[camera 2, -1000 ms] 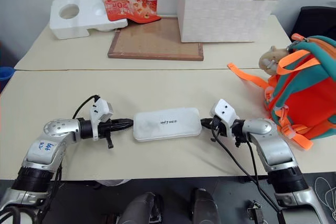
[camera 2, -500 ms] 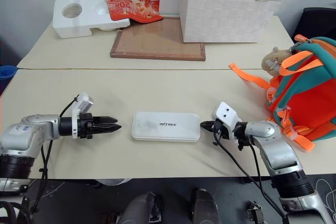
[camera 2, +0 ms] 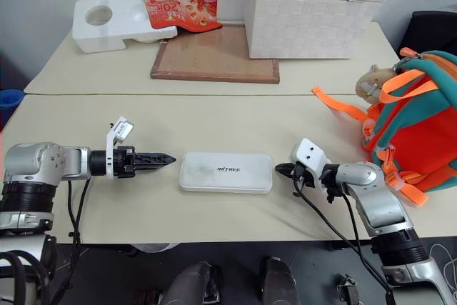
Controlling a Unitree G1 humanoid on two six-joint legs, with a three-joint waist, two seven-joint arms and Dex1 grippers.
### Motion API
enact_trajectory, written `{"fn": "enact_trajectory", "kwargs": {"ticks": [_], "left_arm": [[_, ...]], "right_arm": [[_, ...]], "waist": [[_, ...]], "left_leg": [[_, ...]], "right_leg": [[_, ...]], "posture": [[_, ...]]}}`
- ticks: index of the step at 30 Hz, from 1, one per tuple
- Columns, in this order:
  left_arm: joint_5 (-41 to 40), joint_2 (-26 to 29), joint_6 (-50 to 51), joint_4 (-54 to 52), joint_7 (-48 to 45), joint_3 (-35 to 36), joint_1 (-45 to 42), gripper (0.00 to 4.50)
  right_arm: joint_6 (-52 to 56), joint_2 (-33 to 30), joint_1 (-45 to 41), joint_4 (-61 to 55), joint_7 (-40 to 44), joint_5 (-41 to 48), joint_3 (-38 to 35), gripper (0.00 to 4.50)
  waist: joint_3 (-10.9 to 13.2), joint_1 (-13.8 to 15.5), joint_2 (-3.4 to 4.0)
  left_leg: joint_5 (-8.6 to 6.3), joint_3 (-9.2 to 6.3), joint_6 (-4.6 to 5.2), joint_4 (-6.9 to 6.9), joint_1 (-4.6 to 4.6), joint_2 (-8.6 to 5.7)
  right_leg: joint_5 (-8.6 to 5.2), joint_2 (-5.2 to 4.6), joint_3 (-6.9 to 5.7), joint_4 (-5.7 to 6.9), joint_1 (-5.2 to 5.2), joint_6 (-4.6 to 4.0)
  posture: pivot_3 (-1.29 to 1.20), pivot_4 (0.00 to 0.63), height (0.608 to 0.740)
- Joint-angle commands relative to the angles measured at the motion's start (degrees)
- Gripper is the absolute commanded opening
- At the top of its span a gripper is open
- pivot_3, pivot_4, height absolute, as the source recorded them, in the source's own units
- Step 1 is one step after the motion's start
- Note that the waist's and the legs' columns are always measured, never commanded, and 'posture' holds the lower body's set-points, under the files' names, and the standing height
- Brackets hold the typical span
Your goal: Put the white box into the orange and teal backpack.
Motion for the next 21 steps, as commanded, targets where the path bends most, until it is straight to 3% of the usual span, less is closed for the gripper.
{"fn": "enact_trajectory", "kwargs": {"ticks": [1, 7, 14, 18, 21], "left_arm": [[0.3, -3.4, 1.7, -0.6, 0.5, -5.6, -0.2, 4.45], [0.3, -8.6, 2.1, 1.0, 1.2, -7.4, -4.3, 4.45], [-0.6, -10.2, 3.3, 2.5, 1.2, -6.3, -5.9, 4.45], [-1.1, -9.9, 4.1, 1.8, 0.6, -6.3, -6.0, 3.63], [-0.2, -8.6, 3.6, 1.7, 0.7, -6.8, -5.9, 3.63]], "right_arm": [[-0.5, 0.1, 0.0, 0.1, -0.3, -0.6, 0.3, 0.0], [-0.3, 1.1, -0.6, -0.2, -1.4, -1.0, 0.6, 0.0], [1.1, 2.1, 0.3, -2.2, -3.0, -1.1, 0.4, 0.0], [1.6, 2.1, 1.5, -3.1, -3.8, -1.0, 0.2, 0.0], [2.1, 1.3, 2.1, -4.3, -3.3, -0.8, 0.3, 0.0]], "waist": [[0.0, 0.1, -0.04], [0.0, 0.1, -0.06], [-0.1, -0.1, -0.08], [0.0, -0.1, -0.09], [0.0, -0.1, -0.09]], "left_leg": [[0.01, -0.03, 0.01, 0.0, 0.0, -0.03], [0.05, -0.07, 0.03, 0.01, 0.0, -0.1], [0.09, -0.08, 0.01, 0.01, 0.0, -0.09], [0.09, -0.08, 0.0, 0.01, -0.01, -0.08], [0.09, -0.08, 0.0, 0.01, -0.03, -0.07]], "right_leg": [[0.0, -0.01, 0.0, 0.0, 0.02, 0.0], [0.02, -0.02, 0.0, 0.0, 0.05, 0.03], [0.02, 0.0, -0.02, 0.01, 0.04, 0.04], [0.02, 0.0, -0.01, 0.01, 0.03, 0.04], [0.02, 0.0, -0.01, 0.01, 0.01, 0.04]], "posture": [[0.0, 0.15, 0.74], [0.0, 0.15, 0.74], [0.0, 0.15, 0.74], [0.0, 0.15, 0.74], [0.0, 0.15, 0.74]]}}
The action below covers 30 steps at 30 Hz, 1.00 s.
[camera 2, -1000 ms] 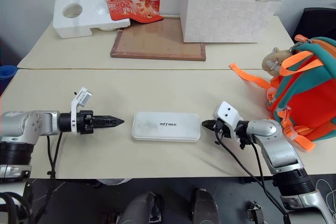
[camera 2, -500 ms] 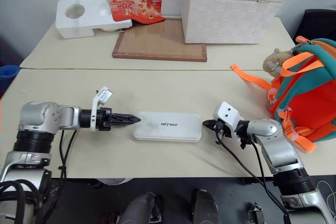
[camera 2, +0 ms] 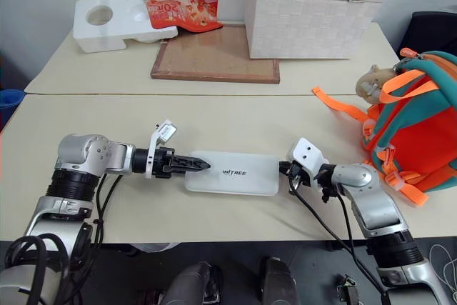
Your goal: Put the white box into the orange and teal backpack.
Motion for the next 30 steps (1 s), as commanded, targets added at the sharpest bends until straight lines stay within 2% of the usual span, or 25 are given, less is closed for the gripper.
{"fn": "enact_trajectory", "kwargs": {"ticks": [1, 7, 15, 18, 20, 24, 25, 30], "left_arm": [[-0.1, 1.4, 0.1, -0.5, -0.4, -0.6, -0.1, 3.63], [-0.8, 1.7, 0.4, -1.8, -1.4, -1.7, 0.4, 3.63], [-1.1, -2.6, 0.5, -2.3, 1.5, 0.5, 0.1, 3.63], [-1.5, -3.1, 1.0, -0.8, 2.4, 3.5, -1.0, 3.07], [-2.1, -2.7, 1.6, -0.7, 2.4, 4.8, -1.1, 2.4], [-4.4, -1.1, 3.3, -1.6, 2.0, 7.8, -0.3, 1.35], [-5.1, -0.7, 4.0, -2.1, 2.2, 8.9, 0.0, 1.21], [-9.8, -0.1, 9.4, -5.8, 4.0, 17.2, 0.9, 1.18]], "right_arm": [[0.8, -0.6, 1.1, -2.0, 0.6, 0.4, 0.1, 0.0], [1.3, -0.2, 0.4, -1.7, 0.5, 0.9, 0.0, 0.0], [2.4, 1.5, -0.9, -2.1, -0.1, 0.6, 1.5, 0.0], [2.4, 1.0, -0.8, -1.8, 0.0, 0.4, 0.9, 0.0], [2.3, 0.3, -0.4, -1.9, 0.1, 0.3, 0.2, 0.0], [3.2, -2.2, 2.0, -3.8, -0.5, 1.3, -3.4, 0.0], [3.8, -2.8, 2.8, -4.6, -1.0, 1.6, -4.6, 0.0], [10.5, -6.5, 10.1, -11.2, -3.1, 6.8, -17.2, 0.0]], "waist": [[0.0, 0.0, 0.0], [0.0, 0.0, 0.0], [0.0, 0.0, 0.0], [0.0, 0.0, 0.0], [0.0, -0.1, -0.01], [0.0, 0.0, -0.01], [0.0, 0.1, -0.01], [0.0, 0.3, -0.03]], "left_leg": [[0.0, 0.0, 0.0, 0.0, 0.0, 0.01], [0.0, 0.0, -0.02, 0.0, 0.0, 0.03], [0.01, 0.0, -0.01, 0.01, 0.0, 0.03], [0.01, 0.0, -0.01, 0.01, -0.01, 0.03], [0.01, 0.0, -0.02, 0.01, -0.03, 0.04], [0.01, -0.01, -0.02, 0.01, -0.04, 0.04], [0.01, -0.01, -0.02, 0.01, -0.04, 0.03], [0.01, -0.08, -0.01, 0.01, -0.12, 0.0]], "right_leg": [[0.0, 0.01, 0.0, -0.01, 0.0, 0.0], [0.0, 0.01, 0.0, -0.01, -0.01, 0.0], [0.0, 0.0, 0.01, 0.0, 0.0, 0.0], [0.0, 0.01, 0.0, 0.0, -0.01, 0.0], [0.0, 0.02, 0.0, 0.0, -0.04, 0.0], [0.0, 0.01, -0.01, 0.0, -0.03, 0.0], [0.0, 0.0, -0.02, -0.01, -0.03, 0.0], [0.0, -0.04, -0.03, -0.03, -0.05, 0.0]], "posture": [[0.0, 0.15, 0.74], [0.0, 0.15, 0.74], [0.0, 0.15, 0.74], [0.0, 0.15, 0.74], [0.0, 0.15, 0.74], [0.0, 0.15, 0.74], [0.0, 0.15, 0.74], [0.0, 0.15, 0.74]]}}
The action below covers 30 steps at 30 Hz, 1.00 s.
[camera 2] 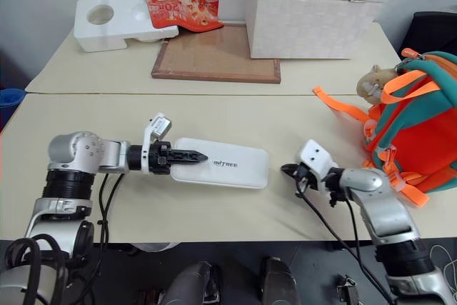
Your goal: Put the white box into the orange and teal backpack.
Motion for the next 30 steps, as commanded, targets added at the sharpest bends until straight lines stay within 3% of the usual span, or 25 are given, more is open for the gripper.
{"fn": "enact_trajectory", "kwargs": {"ticks": [1, 8, 14, 20, 23, 28, 30], "left_arm": [[-5.8, 0.3, 3.4, -4.4, 1.1, 7.0, -0.2, 1.18], [-17.8, -4.9, 3.7, -7.5, 8.9, 16.2, -3.6, 1.18], [-25.1, -10.9, 3.7, -10.6, 17.6, 18.2, -4.9, 1.18], [-25.4, -11.7, 0.7, -18.0, 19.3, 17.0, -3.4, 1.18], [-25.5, -10.8, -1.0, -17.5, 18.4, 17.2, -4.1, 1.18], [-24.8, -9.0, -3.8, -15.2, 18.3, 16.4, -7.5, 1.18], [-23.7, -8.6, -5.1, -13.9, 19.3, 16.1, -8.7, 1.18]], "right_arm": [[5.9, -2.2, 3.8, -6.6, -2.0, 5.2, -11.4, 0.0], [22.5, -3.3, 15.1, -20.0, -4.5, 16.5, -35.5, 2.33], [24.4, -5.2, 19.0, -20.0, -6.9, 16.3, -43.3, 4.38], [25.0, -4.0, 9.0, -13.1, -15.2, 16.6, -40.7, 4.5], [25.3, 0.2, 0.6, -8.8, -20.4, 18.1, -38.1, 4.5], [17.6, 8.5, -10.6, 1.9, -29.6, 13.2, -31.5, 4.5], [13.0, 10.5, -13.5, 5.7, -31.8, 11.1, -29.4, 4.11]], "waist": [[0.0, 0.1, -0.01], [0.0, 1.2, -0.04], [0.0, 1.3, -0.06], [0.0, 0.6, -0.05], [0.0, 0.6, -0.06], [0.0, 0.0, -0.06], [0.0, -0.1, -0.06]], "left_leg": [[0.0, -0.01, 0.0, 0.0, -0.01, 0.0], [0.01, -0.12, -0.05, 0.0, -0.02, 0.06], [0.02, -0.07, -0.01, 0.0, 0.04, -0.04], [0.03, 0.07, -0.06, -0.05, 0.06, 0.0], [0.07, 0.07, -0.13, -0.06, 0.1, 0.05], [0.1, 0.09, -0.13, -0.05, 0.07, 0.0], [0.11, 0.07, -0.12, -0.05, 0.04, -0.05]], "right_leg": [[0.0, 0.0, -0.01, -0.01, 0.0, 0.0], [0.0, -0.07, -0.01, -0.02, 0.03, 0.0], [0.04, -0.04, 0.06, -0.03, 0.09, 0.07], [0.04, 0.07, 0.15, 0.01, -0.03, 0.07], [0.03, 0.14, 0.14, 0.01, -0.01, 0.06], [0.03, 0.15, 0.15, 0.06, -0.05, 0.06], [0.03, 0.12, 0.14, 0.04, -0.05, 0.06]], "posture": [[0.0, 0.15, 0.74], [0.0, 0.15, 0.74], [0.0, 0.15, 0.74], [0.0, 0.15, 0.74], [0.0, 0.15, 0.74], [0.0, 0.15, 0.74], [0.0, 0.15, 0.74]]}}
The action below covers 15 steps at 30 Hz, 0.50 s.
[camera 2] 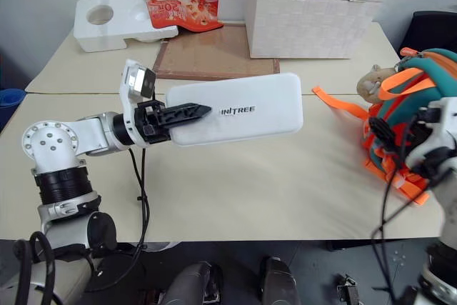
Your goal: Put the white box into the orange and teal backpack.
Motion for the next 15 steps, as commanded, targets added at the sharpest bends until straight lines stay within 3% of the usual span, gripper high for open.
{"fn": "enact_trajectory", "kwargs": {"ticks": [1, 12, 15], "left_arm": [[0.5, 1.0, -3.3, 1.3, 0.6, 0.2, -3.0, 1.18], [0.7, 4.7, -4.6, 1.0, 2.8, 1.1, -1.6, 1.18], [1.1, 5.5, -5.3, 4.1, 5.0, 3.3, -2.4, 1.18]], "right_arm": [[-7.5, 2.1, -3.3, 5.6, -4.2, -3.2, 2.1, 3.9], [-13.2, 0.9, -4.9, 9.6, 0.9, -1.5, 6.6, 0.11], [-9.4, -3.5, -2.3, 5.3, 10.6, 2.3, 9.9, 0.0]], "waist": [[0.0, 0.0, 0.0], [0.0, -0.4, 0.02], [0.0, -0.4, 0.05]], "left_leg": [[0.0, 0.0, 0.01, 0.0, -0.01, -0.01], [0.01, 0.0, 0.02, -0.04, -0.05, 0.01], [0.01, 0.01, 0.02, -0.05, -0.06, 0.01]], "right_leg": [[0.0, 0.0, 0.0, -0.01, 0.0, 0.0], [0.0, 0.04, -0.01, -0.02, -0.06, 0.02], [0.0, 0.03, 0.0, -0.02, -0.07, 0.02]], "posture": [[0.0, 0.15, 0.74], [0.0, 0.15, 0.74], [0.0, 0.15, 0.74]]}}
